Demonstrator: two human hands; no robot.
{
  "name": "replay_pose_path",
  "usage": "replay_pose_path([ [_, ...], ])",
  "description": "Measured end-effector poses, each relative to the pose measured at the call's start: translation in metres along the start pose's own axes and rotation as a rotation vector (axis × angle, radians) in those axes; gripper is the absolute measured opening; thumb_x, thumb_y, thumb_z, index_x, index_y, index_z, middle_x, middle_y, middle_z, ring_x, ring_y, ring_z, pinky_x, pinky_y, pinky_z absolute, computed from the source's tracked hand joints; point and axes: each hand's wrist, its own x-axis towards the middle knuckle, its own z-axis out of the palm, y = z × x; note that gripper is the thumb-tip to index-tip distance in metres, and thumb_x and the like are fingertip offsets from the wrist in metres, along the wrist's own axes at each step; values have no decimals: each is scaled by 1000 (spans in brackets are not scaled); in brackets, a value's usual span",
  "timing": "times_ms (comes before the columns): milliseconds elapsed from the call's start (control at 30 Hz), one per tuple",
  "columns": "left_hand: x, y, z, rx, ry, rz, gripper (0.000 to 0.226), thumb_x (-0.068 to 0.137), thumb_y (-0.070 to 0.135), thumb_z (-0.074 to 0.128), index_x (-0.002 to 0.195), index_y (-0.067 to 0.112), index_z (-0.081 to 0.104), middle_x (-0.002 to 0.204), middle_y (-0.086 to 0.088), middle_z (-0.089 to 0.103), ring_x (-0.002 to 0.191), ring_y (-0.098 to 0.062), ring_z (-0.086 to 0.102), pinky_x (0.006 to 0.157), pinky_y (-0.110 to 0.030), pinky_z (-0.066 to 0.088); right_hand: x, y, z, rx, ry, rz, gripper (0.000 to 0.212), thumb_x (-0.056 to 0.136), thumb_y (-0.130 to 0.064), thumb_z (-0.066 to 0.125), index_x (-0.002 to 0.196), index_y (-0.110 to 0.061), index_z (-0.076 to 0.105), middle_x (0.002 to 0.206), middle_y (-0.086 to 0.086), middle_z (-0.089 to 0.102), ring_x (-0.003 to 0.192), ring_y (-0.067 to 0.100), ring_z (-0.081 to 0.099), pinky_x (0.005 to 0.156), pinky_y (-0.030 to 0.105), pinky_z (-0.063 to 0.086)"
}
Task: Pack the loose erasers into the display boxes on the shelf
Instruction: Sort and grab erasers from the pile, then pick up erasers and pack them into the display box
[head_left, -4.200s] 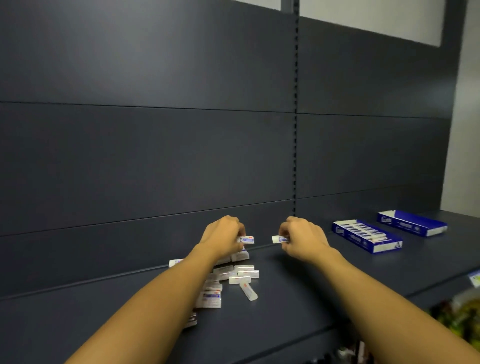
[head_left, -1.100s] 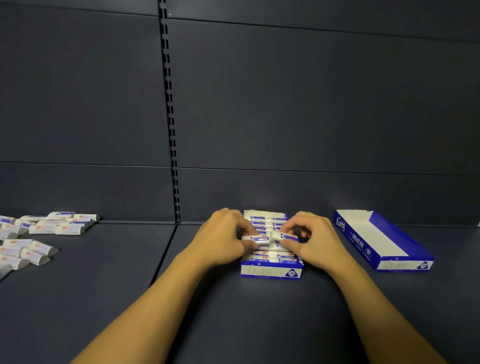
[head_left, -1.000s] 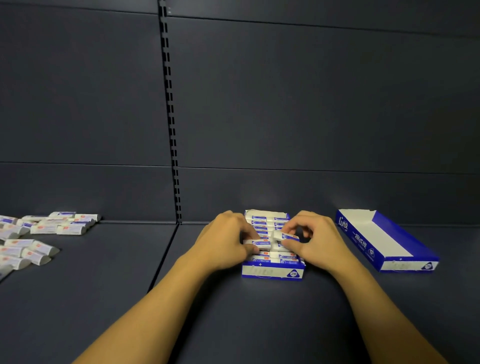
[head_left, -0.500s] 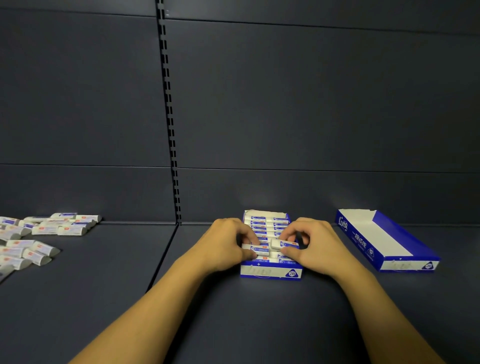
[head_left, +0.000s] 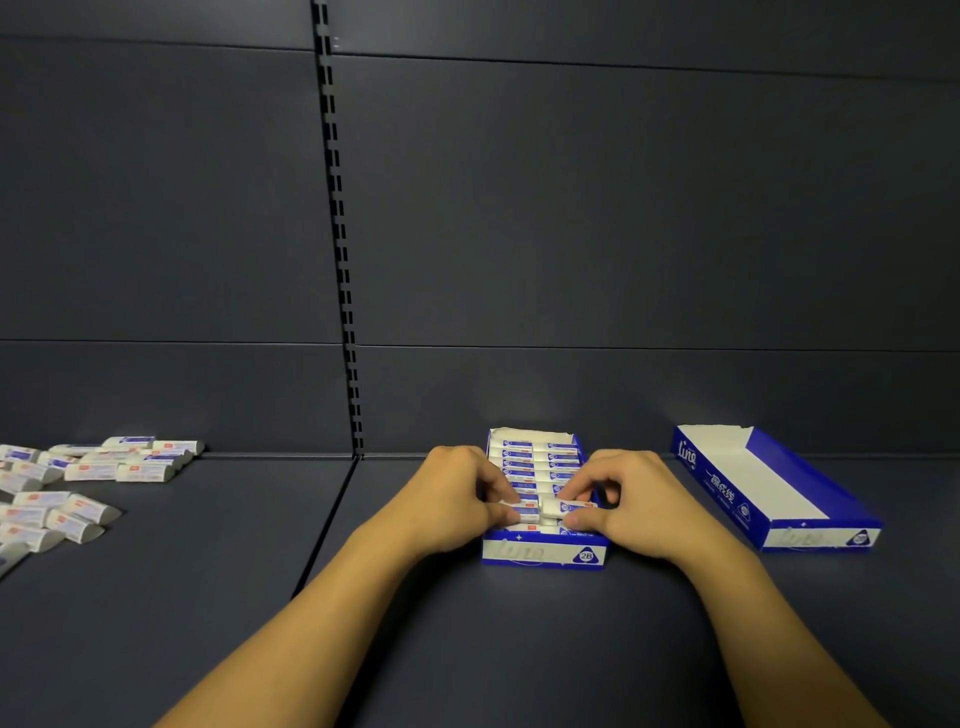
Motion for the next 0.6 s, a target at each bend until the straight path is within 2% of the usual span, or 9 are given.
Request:
replay_pose_path([
  [100, 0, 0, 1, 9, 9, 5, 22, 84, 31, 82, 104, 25, 78, 102, 12, 63, 94, -5, 62, 64, -6, 45, 0, 0, 1, -15, -18, -8, 28, 76, -32, 86, 102, -27, 76, 102, -20, 61, 89, -21, 51, 63, 4, 44],
  [200, 0, 0, 0, -2, 9, 2, 21, 83, 30, 83, 102, 25, 76, 97, 11, 64, 88, -6, 62, 61, -5, 45, 0, -1, 1, -29, -23, -1, 28, 76, -33, 87, 102, -29, 76, 105, -20, 60, 88, -9, 56, 62, 5, 45],
  [300, 0, 0, 0, -8, 15, -2, 20, 81, 30, 85, 99, 24, 77, 96, 11, 64, 82, -4, 61, 62, -5, 43, 0, -2, 0, -38, -32, 8, 30, 77, -33, 86, 104, -30, 75, 105, -21, 60, 87, -6, 56, 60, 6, 45],
  [500, 1, -1, 0, -6, -1, -6, 22, 82, 33, 84, 101, 24, 76, 100, 14, 62, 91, -4, 62, 61, -5, 45, 1, -2, 1, -13, -51, 21, 27, 75, -33, 87, 98, -31, 73, 108, -19, 60, 94, -3, 58, 60, 10, 47],
  [600, 1, -1, 0, -8, -5, -2, 22, 82, 34, 83, 101, 25, 76, 100, 13, 62, 92, -4, 62, 62, -6, 46, 2, -2, 1, -20, -56, 16, 24, 75, -33, 87, 95, -30, 74, 106, -20, 60, 89, -4, 57, 60, 9, 45],
])
